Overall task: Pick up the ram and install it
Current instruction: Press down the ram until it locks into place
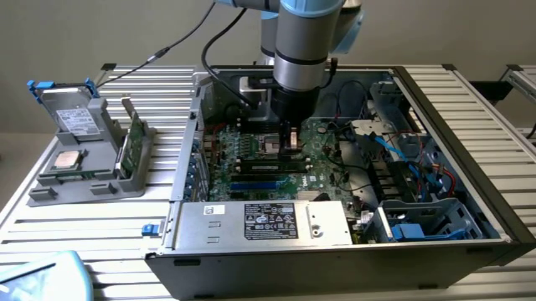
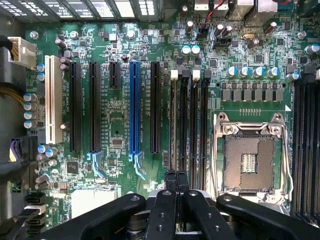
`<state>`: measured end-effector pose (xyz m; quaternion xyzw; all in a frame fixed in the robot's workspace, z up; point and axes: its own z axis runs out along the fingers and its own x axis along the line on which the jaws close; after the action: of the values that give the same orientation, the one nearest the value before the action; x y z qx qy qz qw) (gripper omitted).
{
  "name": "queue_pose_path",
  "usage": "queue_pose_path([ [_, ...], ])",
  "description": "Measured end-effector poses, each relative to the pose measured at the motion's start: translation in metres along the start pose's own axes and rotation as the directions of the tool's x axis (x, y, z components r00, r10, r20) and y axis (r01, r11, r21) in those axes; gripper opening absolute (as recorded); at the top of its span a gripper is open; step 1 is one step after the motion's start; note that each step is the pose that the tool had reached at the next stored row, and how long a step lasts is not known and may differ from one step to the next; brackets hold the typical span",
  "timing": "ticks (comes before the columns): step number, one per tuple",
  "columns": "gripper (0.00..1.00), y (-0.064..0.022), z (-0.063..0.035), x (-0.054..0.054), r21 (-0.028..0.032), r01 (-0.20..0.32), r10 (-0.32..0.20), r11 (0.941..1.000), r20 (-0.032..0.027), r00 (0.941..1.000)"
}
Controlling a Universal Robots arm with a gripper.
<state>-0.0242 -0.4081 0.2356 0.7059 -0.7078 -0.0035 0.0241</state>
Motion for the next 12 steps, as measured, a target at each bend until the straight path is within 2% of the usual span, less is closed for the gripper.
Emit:
queue_pose_path([
  [6, 0.11, 0.0103, 0.0003, -0.002, 0.0123, -0.001, 0.001, 0.9999, -0.0103, 0.9999],
  [12, 0.11, 0.0134, 0.0025, -0.003, 0.0206, -0.001, 0.001, 0.9998, -0.0118, 0.9999],
])
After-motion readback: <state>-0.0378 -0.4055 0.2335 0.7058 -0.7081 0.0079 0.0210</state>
